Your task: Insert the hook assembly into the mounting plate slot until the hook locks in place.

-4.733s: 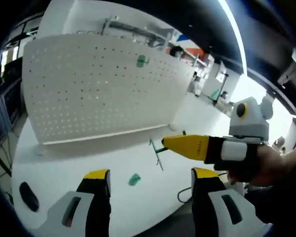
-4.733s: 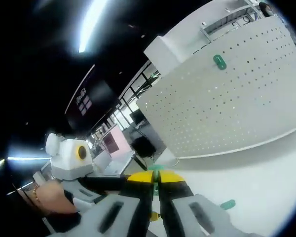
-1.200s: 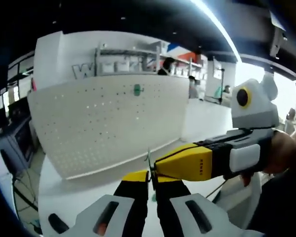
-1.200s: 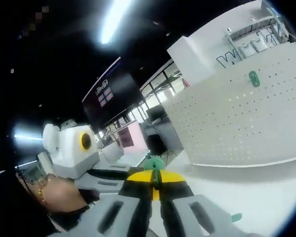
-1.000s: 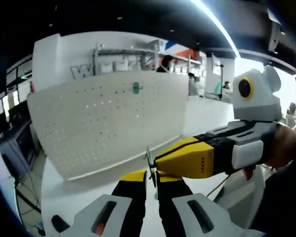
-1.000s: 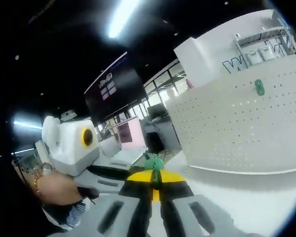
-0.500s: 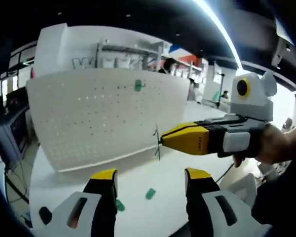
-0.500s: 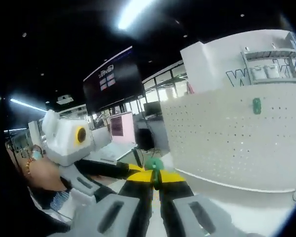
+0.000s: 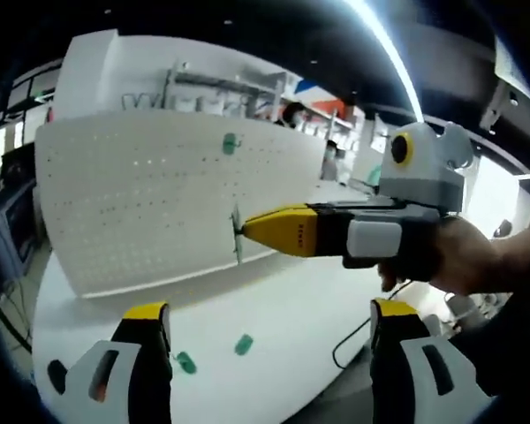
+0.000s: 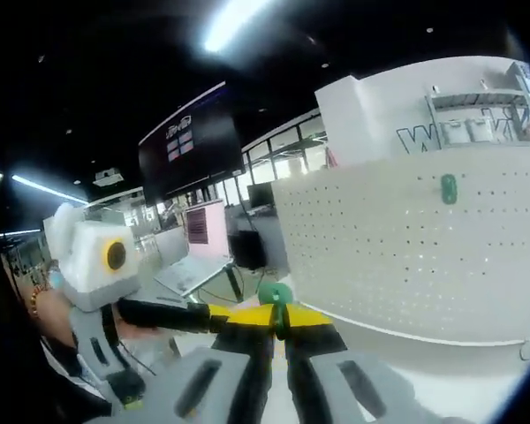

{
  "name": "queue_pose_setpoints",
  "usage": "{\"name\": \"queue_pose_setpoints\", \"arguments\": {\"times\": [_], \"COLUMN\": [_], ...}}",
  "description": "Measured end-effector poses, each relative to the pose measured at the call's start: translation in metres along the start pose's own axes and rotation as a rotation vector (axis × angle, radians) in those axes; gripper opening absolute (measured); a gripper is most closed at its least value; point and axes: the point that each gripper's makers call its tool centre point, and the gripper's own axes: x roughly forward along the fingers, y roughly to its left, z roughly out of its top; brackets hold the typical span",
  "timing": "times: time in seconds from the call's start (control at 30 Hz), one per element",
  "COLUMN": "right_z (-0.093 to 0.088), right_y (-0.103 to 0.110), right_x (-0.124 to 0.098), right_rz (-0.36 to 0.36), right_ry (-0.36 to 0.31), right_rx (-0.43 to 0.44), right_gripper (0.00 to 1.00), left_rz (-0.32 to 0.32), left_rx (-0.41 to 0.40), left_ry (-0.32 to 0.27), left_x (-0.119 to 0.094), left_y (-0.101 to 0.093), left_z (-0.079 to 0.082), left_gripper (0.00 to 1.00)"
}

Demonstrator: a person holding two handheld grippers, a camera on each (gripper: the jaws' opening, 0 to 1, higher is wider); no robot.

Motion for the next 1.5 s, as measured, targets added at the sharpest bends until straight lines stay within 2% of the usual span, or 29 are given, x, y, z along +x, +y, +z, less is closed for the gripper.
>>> {"name": "queue_pose_setpoints", "arguments": {"times": [0.23, 0.4, 0.57, 0.73, 0.83, 0.93, 1.13, 1.5], "right_z": [0.007, 0.017, 0.026, 0.036, 0.045, 0.049, 0.057, 0.064], "right_y": [-0.010, -0.023, -0.038, -0.061, -0.074, -0.089, -0.116, -0.156], "right_x": [0.002, 0.001, 0.002, 0.002, 0.000, 0.001, -0.002, 0.001], "right_rz": [-0.032, -0.080, -0.130, -0.198, -0.227, -0.257, -0.314, -0.402], "right_ry": [-0.022, -0.064, -0.099, -0.130, -0.157, -0.156, -0.179, -0.196], "right_rx": [-0.006, -0.023, -0.037, -0.056, -0.063, -0.099, -0.062, -0.068], "right_gripper": [0.01, 0.01, 0.01, 0.01, 0.01, 0.01, 0.01, 0.01], "left_rz": [-0.002, 0.054, 0.077, 0.096, 0.109, 0.117, 0.109, 0.125], "left_rx": [0.001, 0.018, -0.002, -0.011, -0.007, -0.007, -0.015, -0.044], "left_ry": [0.014, 0.007, -0.005, -0.005, -0.022, -0.028, -0.026, -0.014], "left_x": [0.001, -0.003, -0.009, -0.011, -0.014, -0.015, -0.013, -0.015], "left_y": [0.001, 0.013, 0.025, 0.029, 0.031, 0.033, 0.034, 0.042], "left_z": [-0.001, 0.001, 0.003, 0.002, 0.005, 0.008, 0.006, 0.002], "left_gripper": [1.00, 1.00, 1.00, 0.98, 0.94, 0.96, 0.97, 0.98]}}
